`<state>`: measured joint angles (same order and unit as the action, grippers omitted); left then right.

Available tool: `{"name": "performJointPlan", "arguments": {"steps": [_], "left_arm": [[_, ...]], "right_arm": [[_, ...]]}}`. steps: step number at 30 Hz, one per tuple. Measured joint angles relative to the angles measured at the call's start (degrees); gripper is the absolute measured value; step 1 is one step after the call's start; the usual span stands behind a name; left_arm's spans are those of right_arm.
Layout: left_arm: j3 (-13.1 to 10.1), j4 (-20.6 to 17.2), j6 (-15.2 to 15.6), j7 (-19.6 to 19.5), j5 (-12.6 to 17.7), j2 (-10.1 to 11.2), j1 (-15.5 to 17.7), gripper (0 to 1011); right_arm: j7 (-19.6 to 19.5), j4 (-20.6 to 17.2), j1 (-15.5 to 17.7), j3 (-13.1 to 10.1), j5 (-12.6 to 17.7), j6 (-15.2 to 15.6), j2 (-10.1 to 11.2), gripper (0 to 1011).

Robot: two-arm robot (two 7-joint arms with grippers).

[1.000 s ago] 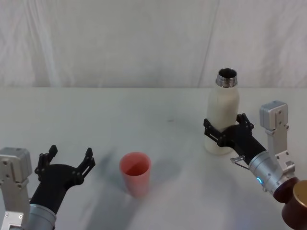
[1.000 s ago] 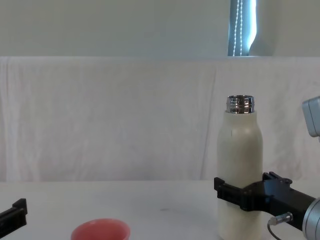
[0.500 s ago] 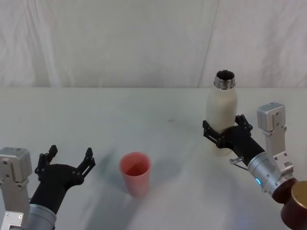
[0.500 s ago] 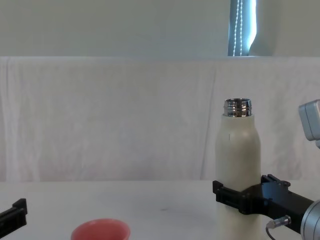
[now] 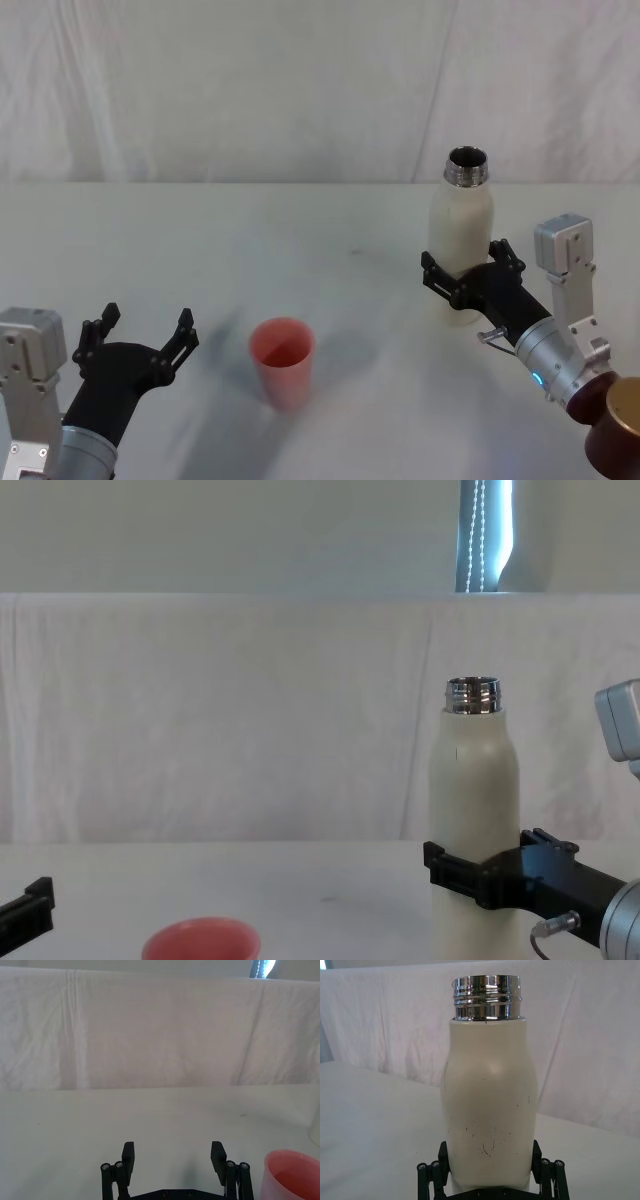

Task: Grasp the thermos with one hand and pour water into the cup lid.

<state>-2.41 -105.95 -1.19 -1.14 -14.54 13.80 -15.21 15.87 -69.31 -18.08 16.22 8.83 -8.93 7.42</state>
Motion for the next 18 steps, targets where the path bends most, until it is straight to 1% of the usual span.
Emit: {"name": "performJointPlan", "arguments": {"steps": [18], "left_arm": [[0.0,0.0,0.0,0.0,0.0,0.0,0.0,1001]], "right_arm": [[0.0,0.0,0.0,0.0,0.0,0.0,0.0,951]]}}
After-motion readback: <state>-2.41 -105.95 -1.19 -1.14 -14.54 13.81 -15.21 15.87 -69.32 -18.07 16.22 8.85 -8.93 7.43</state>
